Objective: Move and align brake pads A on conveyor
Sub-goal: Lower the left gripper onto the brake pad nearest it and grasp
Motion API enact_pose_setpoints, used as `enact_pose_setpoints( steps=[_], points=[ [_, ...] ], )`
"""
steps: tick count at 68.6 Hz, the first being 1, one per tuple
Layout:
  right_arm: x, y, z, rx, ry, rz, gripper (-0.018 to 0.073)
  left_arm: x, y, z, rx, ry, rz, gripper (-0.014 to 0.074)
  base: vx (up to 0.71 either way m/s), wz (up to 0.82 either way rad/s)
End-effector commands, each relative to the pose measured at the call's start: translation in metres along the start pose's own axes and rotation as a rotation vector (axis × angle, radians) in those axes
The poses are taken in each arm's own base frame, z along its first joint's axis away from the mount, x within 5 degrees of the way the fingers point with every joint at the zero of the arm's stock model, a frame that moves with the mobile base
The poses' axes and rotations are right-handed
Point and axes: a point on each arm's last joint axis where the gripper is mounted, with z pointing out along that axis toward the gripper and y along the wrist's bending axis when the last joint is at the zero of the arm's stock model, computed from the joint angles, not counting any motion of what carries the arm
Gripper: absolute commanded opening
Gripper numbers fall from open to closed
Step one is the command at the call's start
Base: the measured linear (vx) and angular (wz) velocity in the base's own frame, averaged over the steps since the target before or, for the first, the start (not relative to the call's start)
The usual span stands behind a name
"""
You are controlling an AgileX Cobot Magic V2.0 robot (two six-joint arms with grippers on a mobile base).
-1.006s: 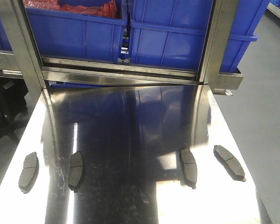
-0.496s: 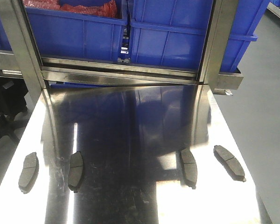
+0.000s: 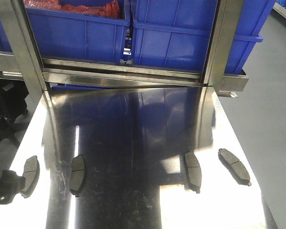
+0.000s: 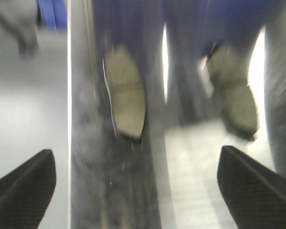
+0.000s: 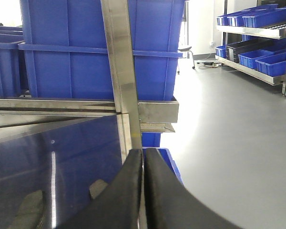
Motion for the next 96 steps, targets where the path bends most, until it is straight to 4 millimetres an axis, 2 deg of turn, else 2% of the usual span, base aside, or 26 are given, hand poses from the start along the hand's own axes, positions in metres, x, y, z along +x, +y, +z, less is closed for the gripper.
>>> enact_pose_setpoints(
  steps=[1, 15, 34, 41, 48, 63, 87, 96],
  points=[
    [-0.001, 0.0, 0.0, 0.003, -0.069, -0.004, -0.0006, -0.023, -0.003, 0.011, 0.004, 0.033, -0.023, 0.0624, 0.0, 0.0],
    [-0.001, 0.0, 0.0, 0.003, -0.069, -0.004, -0.0006, -0.047, -0.004, 0.046, -0.009, 0.129, -0.029, 0.0607, 0.0, 0.0],
    [-0.001, 0.0, 0.0, 0.003, -0.069, -0.004, -0.0006, -0.084, -0.006, 0.079, -0.025, 0.179, -0.006, 0.0589, 0.0, 0.0],
    [-0.001, 0.0, 0.0, 0.003, -0.069, -0.004, -0.0006, -0.091, -0.006, 0.09, -0.032, 0.229, -0.001, 0.0589, 0.0, 0.0],
    [-0.001, 0.0, 0.0, 0.003, -0.069, -0.004, -0.0006, -0.094, -0.006, 0.099, -0.036, 0.261, -0.01, 0.0589, 0.0, 0.0],
    [-0.001, 0.0, 0.0, 0.003, -0.07, -0.004, -0.0006, -0.087, -0.004, 0.114, -0.043, 0.33, -0.013, 0.0589, 0.0, 0.0],
    [-0.001, 0.0, 0.0, 0.003, -0.07, -0.004, -0.0006, -0.086, -0.004, 0.115, -0.044, 0.341, -0.014, 0.0582, 0.0, 0.0],
    [-0.001, 0.0, 0.0, 0.003, -0.07, -0.004, -0.0006, -0.086, -0.004, 0.115, -0.044, 0.342, -0.014, 0.0519, 0.0, 0.0]
  ],
)
